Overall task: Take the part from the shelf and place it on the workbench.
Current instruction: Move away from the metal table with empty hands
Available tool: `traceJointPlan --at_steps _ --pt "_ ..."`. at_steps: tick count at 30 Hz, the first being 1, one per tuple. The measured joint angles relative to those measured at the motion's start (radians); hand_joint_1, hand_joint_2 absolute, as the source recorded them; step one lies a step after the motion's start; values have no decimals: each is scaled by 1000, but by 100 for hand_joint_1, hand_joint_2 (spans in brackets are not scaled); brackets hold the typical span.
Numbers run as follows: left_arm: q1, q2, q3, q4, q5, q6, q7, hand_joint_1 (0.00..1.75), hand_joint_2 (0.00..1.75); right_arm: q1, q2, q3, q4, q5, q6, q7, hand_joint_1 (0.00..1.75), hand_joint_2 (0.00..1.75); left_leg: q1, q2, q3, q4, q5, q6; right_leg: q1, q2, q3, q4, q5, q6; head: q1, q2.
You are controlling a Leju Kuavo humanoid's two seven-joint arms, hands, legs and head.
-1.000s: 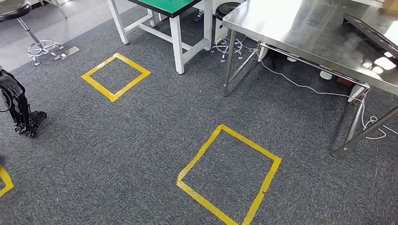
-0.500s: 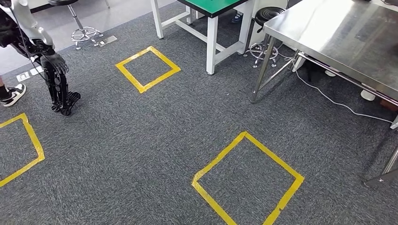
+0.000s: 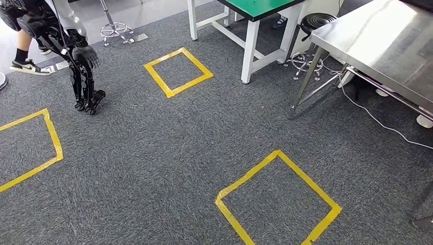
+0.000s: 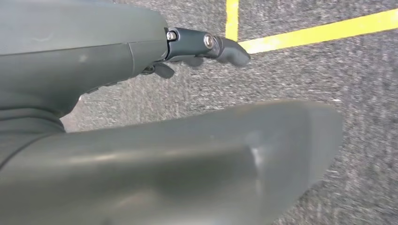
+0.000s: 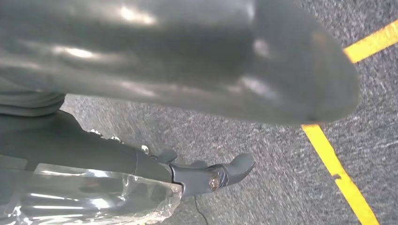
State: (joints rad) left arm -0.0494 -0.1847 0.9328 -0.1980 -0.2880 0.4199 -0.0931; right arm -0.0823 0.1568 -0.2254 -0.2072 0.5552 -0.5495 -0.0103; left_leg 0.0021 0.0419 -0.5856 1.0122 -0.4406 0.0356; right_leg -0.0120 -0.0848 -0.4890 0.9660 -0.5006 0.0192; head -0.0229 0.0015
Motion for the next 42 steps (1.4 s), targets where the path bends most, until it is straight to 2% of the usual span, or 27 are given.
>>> traceJointPlan --at_steps 1,3,6,7,8,9,11,13,15,17,19,21,22,23,24,25,27,29,31,32,34,36,37,38,39,41,42 --pt "0 0 1 0 3 -9 -8 0 0 -1 2 -6 0 -13 0 0 0 0 2 -9 5 -9 4 7 1 -3 1 1 -3 5 1 0" --pt "-2 -1 2 0 7 -21 -19 0 0 -2 4 -22 -1 -36 3 -1 0 0 6 -29 17 -33 17 22 2 23 -20 49 -34 6 4 0" --pt "-6 -2 4 0 8 -26 -23 0 0 1 4 -39 1 -38 14 0 0 0 7 -60 19 -43 24 31 -5 74 -124 245 -115 -4 10 0" --pt "-6 -2 6 0 10 -26 -22 0 0 3 4 -42 1 -35 17 1 0 0 6 -72 18 -42 24 31 -7 78 -150 288 -124 0 11 0" --pt "-6 -3 9 0 12 -25 -21 0 0 5 3 -43 2 -30 19 4 0 0 6 -84 18 -42 23 30 -7 81 -158 291 -114 8 11 0" --pt "-5 -3 12 0 14 -23 -20 0 0 5 3 -45 2 -26 19 7 0 0 6 -97 20 -41 23 29 -8 84 -144 250 -88 18 11 0" --pt "-5 -4 16 0 17 -17 -15 0 0 5 1 -46 3 -21 22 10 0 0 4 -118 21 -37 20 22 -13 107 -81 101 -18 32 11 0" --pt "-5 -4 19 0 18 -10 -8 0 0 3 0 -46 3 -17 26 11 0 0 -1 -133 18 -29 14 10 -14 127 -43 12 18 23 11 0" --pt "-3 -4 22 0 19 -4 0 0 0 1 2 -46 3 -9 30 13 0 0 -1 -142 14 -24 10 0 -12 122 -36 5 24 4 10 0" --pt "-2 -4 25 0 19 0 5 0 0 0 4 -46 3 -2 32 16 0 0 3 -123 6 -4 -2 -8 -16 110 -29 5 26 -10 8 0" --pt "-3 -4 27 0 19 2 7 0 0 1 5 -46 3 0 33 16 0 0 7 -79 -33 84 -52 -18 -16 94 -24 4 24 -24 2 0" --pt "-5 -4 28 0 19 3 7 0 0 3 4 -46 3 4 33 17 0 0 10 -52 -104 227 -117 -25 -8 73 -21 4 19 -34 -1 0" --pt "-5 -4 28 0 19 3 7 0 0 4 4 -46 3 6 33 18 0 0 12 -49 -132 278 -132 -27 -5 63 -20 4 17 -36 -1 0" --pt "-4 -4 28 0 19 3 8 0 0 3 4 -46 3 9 33 19 0 0 13 -47 -140 290 -126 -26 -2 54 -18 4 15 -38 -1 0" --pt "-3 -4 28 0 19 3 8 0 0 3 4 -46 3 11 33 19 0 0 13 -44 -126 258 -100 -23 1 46 -15 4 13 -39 -1 0" --pt "-3 -4 29 0 18 2 8 0 0 2 4 -46 3 13 32 19 0 0 11 -36 -92 191 -64 -15 4 38 -12 4 10 -39 -2 0" --pt "-5 -3 29 0 18 2 8 0 0 1 7 -46 3 15 31 19 0 0 1 -1 -21 53 -11 4 9 25 -5 3 4 -36 0 0" --pt "-6 -2 29 -1 17 1 5 0 0 0 9 -46 3 15 27 17 0 0 -11 18 2 4 -3 19 12 12 -2 2 0 -29 0 0" --pt "-7 -2 29 -1 16 -2 2 0 0 -2 12 -46 3 16 23 14 0 0 -11 1 7 -9 3 29 16 -2 0 -4 -3 -20 -2 0" --pt "-6 -2 29 -1 15 -4 0 0 0 -3 13 -46 2 18 19 12 0 0 -9 -8 14 -23 9 33 18 2 -1 1 -9 -17 0 0" --pt "-7 -2 29 -1 10 -10 -3 0 0 -5 13 -46 1 22 7 11 0 0 -2 -28 28 -50 24 41 17 36 -35 74 -47 -19 3 0" --pt "-8 -1 29 -1 6 -16 -4 0 0 -4 12 -46 2 27 -4 11 0 0 0 -49 28 -55 29 43 8 72 -106 215 -103 -23 5 0" --pt "-9 -1 29 -1 5 -17 -4 0 0 -3 11 -46 2 29 -6 13 0 0 0 -60 27 -55 29 42 4 78 -138 273 -119 -20 6 0" --pt "-8 -1 29 -1 5 -17 -4 0 0 -2 10 -46 2 31 -8 14 0 0 1 -72 28 -55 28 41 0 80 -155 297 -120 -12 6 0" --pt "-7 -1 29 -1 5 -17 -4 0 0 -1 9 -46 2 32 -10 16 0 0 2 -84 29 -53 27 38 -4 82 -153 280 -102 -1 6 0" --pt "-7 -1 29 -1 4 -17 -4 0 0 -2 8 -46 2 34 -13 17 0 0 5 -107 29 -46 23 26 -18 96 -97 142 -34 25 7 0" --pt "-7 -1 29 -1 4 -17 -4 0 0 -3 8 -46 2 35 -14 17 0 0 5 -116 27 -38 18 17 -22 105 -69 75 -6 30 8 0"
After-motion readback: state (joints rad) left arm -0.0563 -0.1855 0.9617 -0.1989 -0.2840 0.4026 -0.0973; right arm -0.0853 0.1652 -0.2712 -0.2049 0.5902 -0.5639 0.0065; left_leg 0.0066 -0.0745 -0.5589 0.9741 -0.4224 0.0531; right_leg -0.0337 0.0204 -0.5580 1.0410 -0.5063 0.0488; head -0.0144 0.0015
